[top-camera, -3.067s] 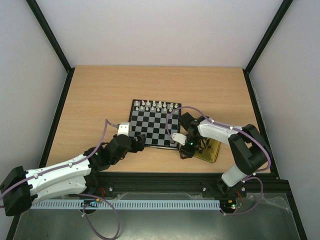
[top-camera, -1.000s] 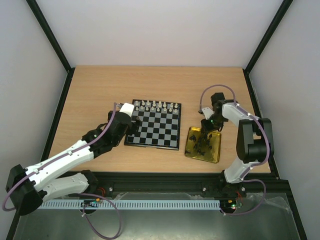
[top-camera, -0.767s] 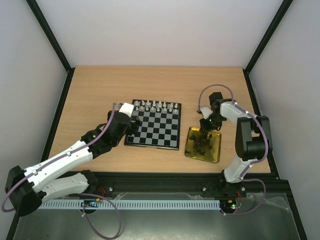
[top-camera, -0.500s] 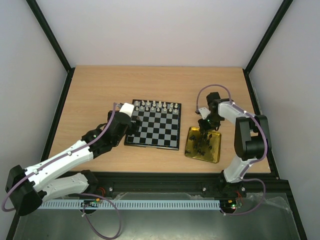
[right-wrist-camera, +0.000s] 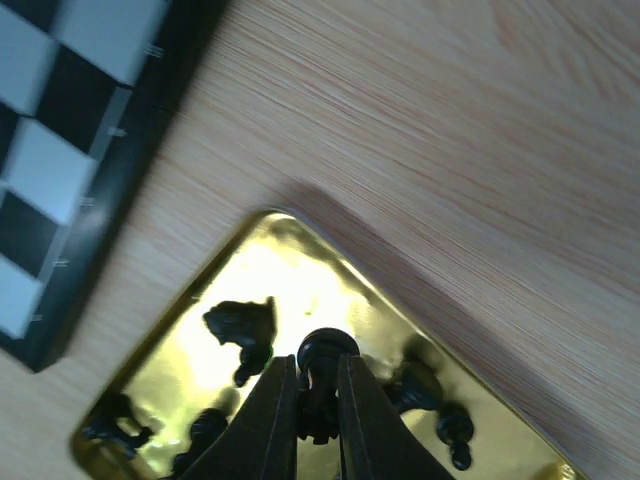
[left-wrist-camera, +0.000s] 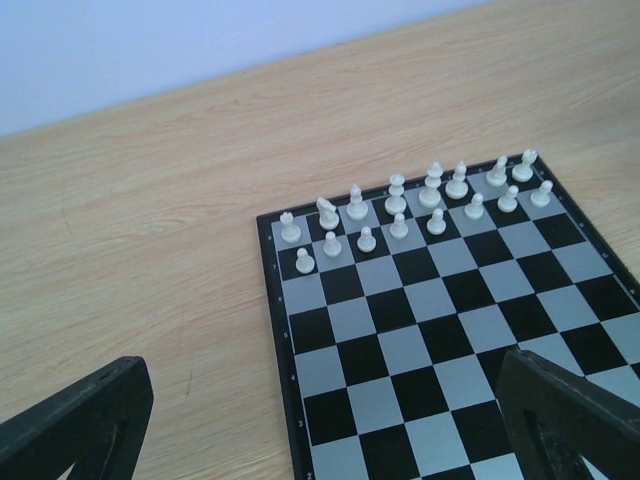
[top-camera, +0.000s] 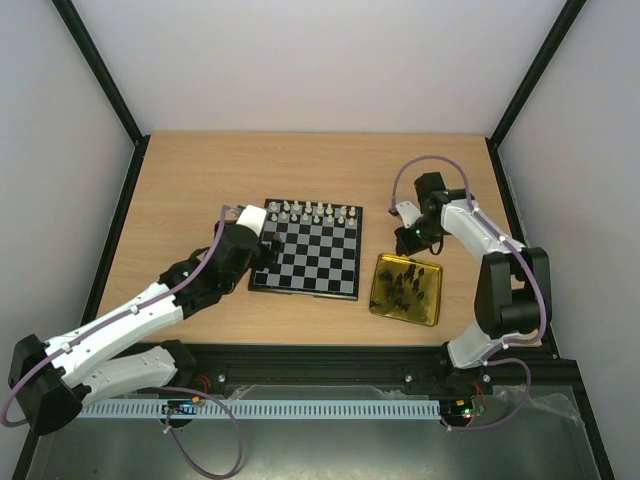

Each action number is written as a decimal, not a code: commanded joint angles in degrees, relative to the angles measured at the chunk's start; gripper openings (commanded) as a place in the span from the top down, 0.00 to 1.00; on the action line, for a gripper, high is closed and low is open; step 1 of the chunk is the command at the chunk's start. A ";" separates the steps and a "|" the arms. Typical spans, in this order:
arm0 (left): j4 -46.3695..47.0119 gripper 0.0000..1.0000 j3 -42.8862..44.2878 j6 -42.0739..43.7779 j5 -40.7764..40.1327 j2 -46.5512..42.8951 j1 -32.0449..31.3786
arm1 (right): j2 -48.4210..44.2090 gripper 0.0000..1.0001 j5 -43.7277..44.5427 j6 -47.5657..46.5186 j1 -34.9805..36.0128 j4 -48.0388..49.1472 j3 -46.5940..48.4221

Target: Set up the chess pieces on the board

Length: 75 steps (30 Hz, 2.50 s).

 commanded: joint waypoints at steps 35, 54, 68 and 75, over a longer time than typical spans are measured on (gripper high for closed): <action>-1.85 0.01 1.21 -2.90 -2.16 0.84 9.59 | 8.14 0.94 0.77 -2.35 30.41 -0.99 3.45; -1.95 0.01 1.24 -2.69 -2.06 1.19 9.57 | 7.38 0.81 -1.71 -2.12 30.44 -0.69 4.03; -1.16 0.01 1.64 -5.65 5.10 2.29 9.42 | -5.33 0.01 7.57 1.90 29.30 1.99 3.37; -11.13 0.01 7.83 -8.21 8.74 10.89 6.13 | -10.30 0.01 17.29 5.06 28.14 8.03 -3.81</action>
